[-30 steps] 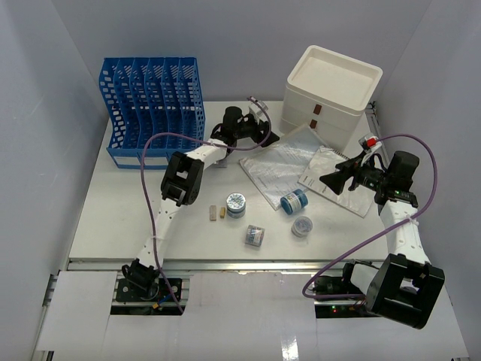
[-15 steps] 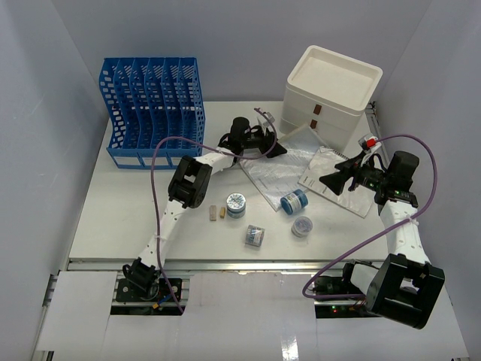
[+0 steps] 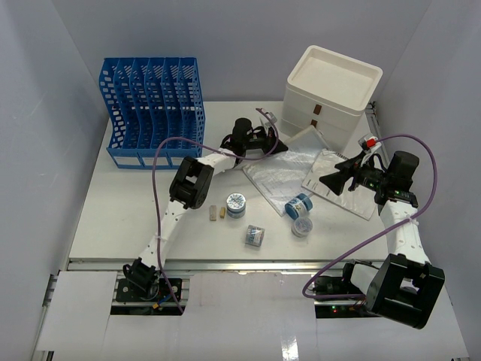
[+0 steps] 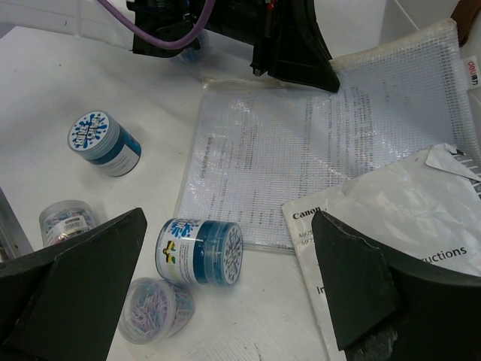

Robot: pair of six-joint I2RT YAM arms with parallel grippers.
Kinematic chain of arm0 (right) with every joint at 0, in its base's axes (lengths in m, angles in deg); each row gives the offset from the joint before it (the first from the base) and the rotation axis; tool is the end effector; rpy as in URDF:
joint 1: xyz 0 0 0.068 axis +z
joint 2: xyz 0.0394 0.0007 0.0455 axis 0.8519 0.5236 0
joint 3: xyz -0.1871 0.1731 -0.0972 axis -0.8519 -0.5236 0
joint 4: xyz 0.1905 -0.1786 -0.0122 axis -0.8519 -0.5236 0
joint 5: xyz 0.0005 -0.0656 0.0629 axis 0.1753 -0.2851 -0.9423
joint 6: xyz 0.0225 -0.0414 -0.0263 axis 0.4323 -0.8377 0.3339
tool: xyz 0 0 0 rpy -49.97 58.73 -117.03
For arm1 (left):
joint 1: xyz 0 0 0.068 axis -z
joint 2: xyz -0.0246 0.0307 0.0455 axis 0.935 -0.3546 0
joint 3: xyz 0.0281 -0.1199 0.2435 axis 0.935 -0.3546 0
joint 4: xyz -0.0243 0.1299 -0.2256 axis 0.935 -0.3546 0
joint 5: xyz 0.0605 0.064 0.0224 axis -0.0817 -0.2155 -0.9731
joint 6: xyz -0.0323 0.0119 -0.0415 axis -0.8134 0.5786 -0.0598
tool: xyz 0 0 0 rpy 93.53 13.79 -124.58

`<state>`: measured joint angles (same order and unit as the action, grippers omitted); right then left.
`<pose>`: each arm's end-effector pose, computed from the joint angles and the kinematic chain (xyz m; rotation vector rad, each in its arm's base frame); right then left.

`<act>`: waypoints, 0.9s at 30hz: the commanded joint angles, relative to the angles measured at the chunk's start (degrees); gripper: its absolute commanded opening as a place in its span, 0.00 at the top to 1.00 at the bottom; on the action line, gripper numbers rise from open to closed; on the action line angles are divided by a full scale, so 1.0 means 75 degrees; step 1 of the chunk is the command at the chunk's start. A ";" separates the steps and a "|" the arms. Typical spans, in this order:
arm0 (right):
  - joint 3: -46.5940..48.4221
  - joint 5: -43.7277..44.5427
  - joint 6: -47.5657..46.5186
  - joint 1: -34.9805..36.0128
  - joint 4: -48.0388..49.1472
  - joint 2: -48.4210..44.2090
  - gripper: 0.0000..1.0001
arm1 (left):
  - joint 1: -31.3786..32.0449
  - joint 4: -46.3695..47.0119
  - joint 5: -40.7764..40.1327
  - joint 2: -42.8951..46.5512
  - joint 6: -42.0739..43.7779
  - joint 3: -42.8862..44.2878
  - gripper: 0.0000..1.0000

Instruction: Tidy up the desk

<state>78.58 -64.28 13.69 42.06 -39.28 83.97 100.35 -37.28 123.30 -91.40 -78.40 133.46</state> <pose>0.2296 -0.0352 0.2726 -0.5801 1.7434 0.6934 0.4977 -0.3315 0.1033 0.9022 1.6185 -1.2976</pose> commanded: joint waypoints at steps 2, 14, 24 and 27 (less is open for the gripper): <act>0.0035 -0.0181 -0.0175 0.0037 0.0152 -0.0115 0.03 | 0.0083 -0.0042 -0.0431 0.1694 0.0158 -0.0300 1.00; 0.0162 -0.0027 -0.0353 0.0037 -0.0182 -0.0071 0.03 | -0.0066 -0.0594 -0.0973 0.4321 0.0753 -0.1713 1.00; 0.0433 0.0258 0.0291 0.0049 -0.0408 0.0341 0.00 | -0.0339 -0.0489 -0.1024 0.6391 0.0763 -0.3470 1.00; 0.0527 -0.0086 0.0550 0.0064 -0.0340 0.0451 0.00 | -0.0479 -0.0442 -0.1217 0.6914 0.0544 -0.3849 1.00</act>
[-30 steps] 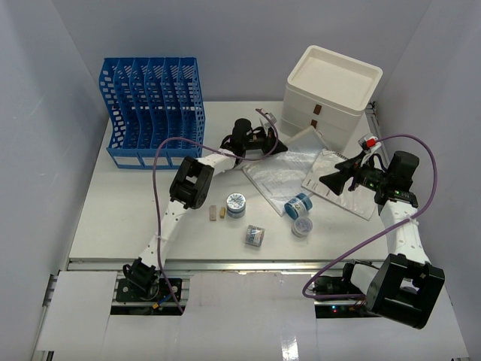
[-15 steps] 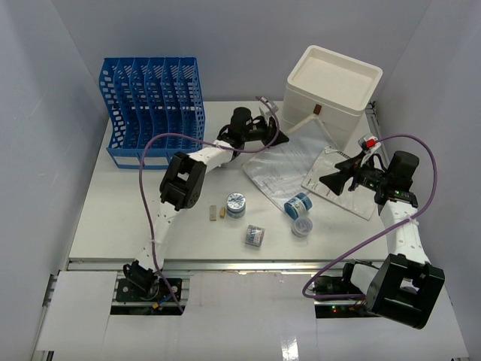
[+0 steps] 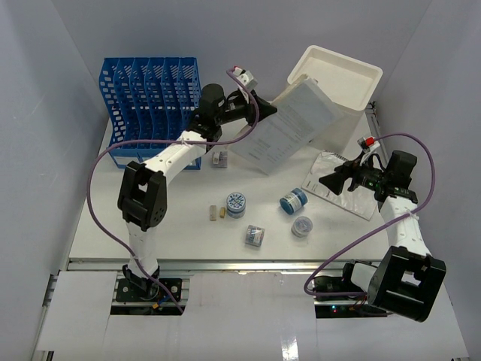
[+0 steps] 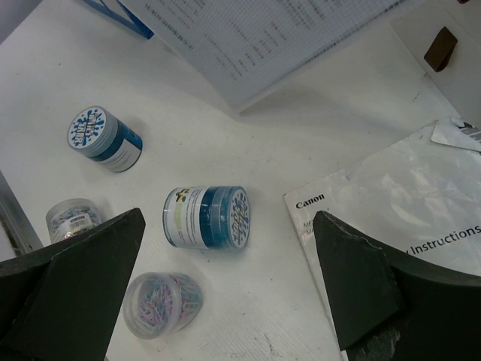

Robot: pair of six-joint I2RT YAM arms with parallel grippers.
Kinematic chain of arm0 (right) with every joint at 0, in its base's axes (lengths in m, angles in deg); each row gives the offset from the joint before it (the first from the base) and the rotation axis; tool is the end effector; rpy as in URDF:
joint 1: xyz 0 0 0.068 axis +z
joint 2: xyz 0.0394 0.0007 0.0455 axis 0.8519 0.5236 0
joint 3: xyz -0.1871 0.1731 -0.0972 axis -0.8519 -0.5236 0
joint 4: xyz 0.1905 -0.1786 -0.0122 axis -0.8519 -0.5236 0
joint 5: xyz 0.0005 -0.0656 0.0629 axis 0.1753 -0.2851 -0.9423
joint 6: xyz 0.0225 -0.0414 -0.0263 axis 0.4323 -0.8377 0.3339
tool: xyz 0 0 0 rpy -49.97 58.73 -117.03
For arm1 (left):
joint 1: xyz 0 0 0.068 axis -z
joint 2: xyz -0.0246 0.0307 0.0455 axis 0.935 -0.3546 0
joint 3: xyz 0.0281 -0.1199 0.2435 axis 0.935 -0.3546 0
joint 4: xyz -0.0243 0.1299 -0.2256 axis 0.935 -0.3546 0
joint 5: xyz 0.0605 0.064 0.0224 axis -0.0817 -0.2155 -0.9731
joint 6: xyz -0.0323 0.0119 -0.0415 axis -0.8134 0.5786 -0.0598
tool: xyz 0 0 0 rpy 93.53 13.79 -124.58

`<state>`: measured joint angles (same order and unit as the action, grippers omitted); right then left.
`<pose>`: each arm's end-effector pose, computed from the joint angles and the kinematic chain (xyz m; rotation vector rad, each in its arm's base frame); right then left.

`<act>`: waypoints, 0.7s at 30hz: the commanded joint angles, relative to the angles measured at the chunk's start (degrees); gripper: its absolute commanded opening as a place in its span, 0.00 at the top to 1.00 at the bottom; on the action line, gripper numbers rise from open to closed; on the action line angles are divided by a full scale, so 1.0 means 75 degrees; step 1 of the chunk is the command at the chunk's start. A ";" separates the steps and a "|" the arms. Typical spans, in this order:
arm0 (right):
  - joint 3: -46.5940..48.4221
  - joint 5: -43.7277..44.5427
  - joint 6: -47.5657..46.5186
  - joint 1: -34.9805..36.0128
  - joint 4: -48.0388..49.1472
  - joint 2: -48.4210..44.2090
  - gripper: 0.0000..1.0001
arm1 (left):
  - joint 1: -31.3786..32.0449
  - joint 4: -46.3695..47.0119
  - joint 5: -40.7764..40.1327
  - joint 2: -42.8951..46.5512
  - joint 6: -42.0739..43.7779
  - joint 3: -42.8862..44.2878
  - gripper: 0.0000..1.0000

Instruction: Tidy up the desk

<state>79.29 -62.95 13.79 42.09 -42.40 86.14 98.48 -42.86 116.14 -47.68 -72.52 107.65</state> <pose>0.2345 -0.0369 0.2639 -0.5306 1.8160 0.7224 0.4105 -0.2568 0.3445 0.8560 1.3761 -1.0628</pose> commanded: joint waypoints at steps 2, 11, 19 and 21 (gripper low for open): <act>0.0453 -0.0499 0.0613 0.0083 0.0125 0.0148 0.00 | -0.0369 0.0353 -0.0492 0.1454 -0.0466 -0.0577 1.00; -0.0047 -0.0686 0.0830 0.0104 0.0720 -0.0294 0.01 | -0.2066 0.1312 -0.2006 0.3153 -0.2266 -0.2054 1.00; 0.0000 -0.0618 0.0624 0.0104 0.0443 -0.0201 0.01 | -0.3063 0.1678 -0.2869 0.4147 -0.1921 -0.2133 1.00; 0.0000 -0.0622 0.0607 0.0104 0.0418 -0.0205 0.01 | -0.3193 0.1638 -0.3253 0.4278 -0.1670 -0.2060 1.00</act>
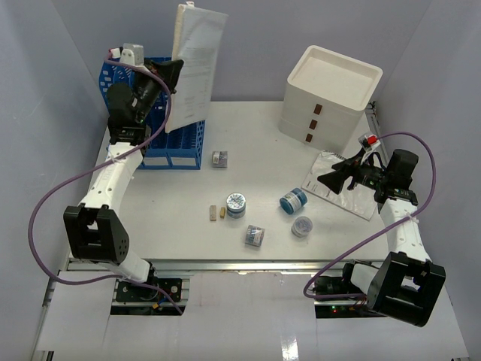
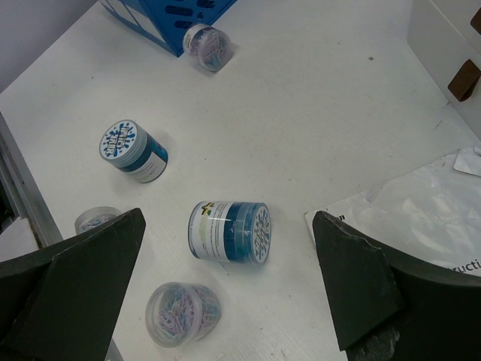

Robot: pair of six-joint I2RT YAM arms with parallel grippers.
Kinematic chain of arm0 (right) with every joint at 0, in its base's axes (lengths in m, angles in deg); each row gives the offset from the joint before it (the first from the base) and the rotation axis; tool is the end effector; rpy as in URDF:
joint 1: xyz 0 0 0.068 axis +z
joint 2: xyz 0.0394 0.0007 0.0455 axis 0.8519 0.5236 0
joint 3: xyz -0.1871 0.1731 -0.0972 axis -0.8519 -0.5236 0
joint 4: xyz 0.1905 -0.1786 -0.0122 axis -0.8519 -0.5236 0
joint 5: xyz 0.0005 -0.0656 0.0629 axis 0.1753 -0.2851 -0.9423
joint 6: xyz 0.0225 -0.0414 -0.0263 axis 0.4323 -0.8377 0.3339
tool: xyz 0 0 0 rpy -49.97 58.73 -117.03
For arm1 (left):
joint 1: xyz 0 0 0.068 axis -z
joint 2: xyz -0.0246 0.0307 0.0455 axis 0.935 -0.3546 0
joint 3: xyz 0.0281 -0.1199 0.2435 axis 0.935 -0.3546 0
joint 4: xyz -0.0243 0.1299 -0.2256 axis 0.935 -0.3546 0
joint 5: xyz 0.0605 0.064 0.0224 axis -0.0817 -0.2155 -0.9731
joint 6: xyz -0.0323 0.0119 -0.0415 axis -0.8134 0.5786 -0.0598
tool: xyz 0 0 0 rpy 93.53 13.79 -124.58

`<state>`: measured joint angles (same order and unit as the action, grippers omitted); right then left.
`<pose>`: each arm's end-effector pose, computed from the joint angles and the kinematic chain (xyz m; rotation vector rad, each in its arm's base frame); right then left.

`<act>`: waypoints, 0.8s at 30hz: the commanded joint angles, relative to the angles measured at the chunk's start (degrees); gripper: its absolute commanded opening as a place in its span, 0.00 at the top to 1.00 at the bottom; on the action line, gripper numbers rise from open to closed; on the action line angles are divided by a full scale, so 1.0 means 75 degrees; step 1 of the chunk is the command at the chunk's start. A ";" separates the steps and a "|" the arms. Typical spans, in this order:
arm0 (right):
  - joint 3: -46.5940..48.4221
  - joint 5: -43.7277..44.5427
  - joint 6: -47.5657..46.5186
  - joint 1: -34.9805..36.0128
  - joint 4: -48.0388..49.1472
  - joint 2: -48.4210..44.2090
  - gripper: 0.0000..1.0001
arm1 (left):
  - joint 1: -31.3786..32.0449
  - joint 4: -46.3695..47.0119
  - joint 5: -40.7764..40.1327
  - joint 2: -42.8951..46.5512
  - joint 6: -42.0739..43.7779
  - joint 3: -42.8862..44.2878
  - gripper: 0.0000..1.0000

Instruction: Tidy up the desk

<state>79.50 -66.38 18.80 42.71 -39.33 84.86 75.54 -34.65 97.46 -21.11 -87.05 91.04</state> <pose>0.2327 -0.0327 0.2751 -0.5369 1.7609 0.7978 0.3584 -0.0533 0.4460 0.1671 1.2358 -0.6893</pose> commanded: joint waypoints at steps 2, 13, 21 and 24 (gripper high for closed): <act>-0.0021 -0.0171 -0.0069 0.0021 -0.0005 -0.0042 0.01 | -0.0274 0.0536 -0.1137 0.0892 0.0411 0.0162 1.00; 0.0007 -0.0102 -0.0104 0.0021 -0.0096 -0.0065 0.01 | -0.1282 0.0299 -0.1967 0.0766 0.0262 0.0809 1.00; 0.0026 -0.0008 -0.0174 0.0021 -0.0174 -0.0042 0.01 | -0.1542 0.0349 -0.2241 0.0575 0.0180 0.1138 1.00; 0.0031 -0.0010 -0.0186 0.0021 -0.0190 -0.0039 0.01 | -0.1640 0.0306 -0.2395 0.0520 0.0289 0.1215 1.00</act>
<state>79.50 -65.94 18.29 42.72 -40.40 84.86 64.25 -34.80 82.33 -17.86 -85.34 96.74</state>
